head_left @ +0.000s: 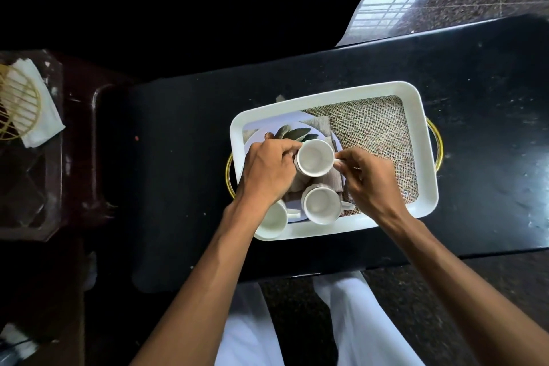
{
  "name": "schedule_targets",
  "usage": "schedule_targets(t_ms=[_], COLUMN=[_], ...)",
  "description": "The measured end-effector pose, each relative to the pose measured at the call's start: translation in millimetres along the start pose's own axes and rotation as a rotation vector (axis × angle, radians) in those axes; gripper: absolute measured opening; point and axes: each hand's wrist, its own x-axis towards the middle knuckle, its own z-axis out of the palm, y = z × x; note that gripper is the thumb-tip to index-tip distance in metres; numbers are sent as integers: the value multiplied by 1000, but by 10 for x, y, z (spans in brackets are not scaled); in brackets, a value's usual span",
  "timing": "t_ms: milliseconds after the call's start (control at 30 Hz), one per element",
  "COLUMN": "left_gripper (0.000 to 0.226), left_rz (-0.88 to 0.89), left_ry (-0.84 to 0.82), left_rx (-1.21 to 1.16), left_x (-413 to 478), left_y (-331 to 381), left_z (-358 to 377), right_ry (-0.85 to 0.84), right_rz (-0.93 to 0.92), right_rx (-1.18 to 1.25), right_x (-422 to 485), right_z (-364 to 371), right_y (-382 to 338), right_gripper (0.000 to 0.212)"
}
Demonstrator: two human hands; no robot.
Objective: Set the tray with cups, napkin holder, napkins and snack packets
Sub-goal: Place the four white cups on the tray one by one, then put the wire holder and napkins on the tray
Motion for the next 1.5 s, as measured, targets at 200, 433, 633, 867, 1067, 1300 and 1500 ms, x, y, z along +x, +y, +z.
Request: schedule_targets(t_ms=[200,433,633,867,1067,1300,1500], left_gripper=[44,46,41,42,49,56,57], left_rz=[30,67,124,242,250,151,26], left_ry=[-52,-73,-40,163,276,398,550], left_rx=[18,75,119,112,213,256,300], left_x=[3,26,11,-120,-299,-477,-485], left_y=[-56,-68,-69,-232,-720,-1503,-2256], left_z=[14,23,11,-144,-493,-1173,-2043], right_ry=[-22,-30,-107,-164,-160,-253,-285], right_rz=[0,17,47,-48,-188,-238,-350], right_rx=[-15,-15,-39,-316,-345,-433,-532], right_x=[-25,-28,-16,15,32,47,149], right_z=[24,30,-1,-142,73,832,1683], right_y=[43,55,29,-201,-892,-1730,-2454], right_gripper=[13,13,16,21,37,74,83])
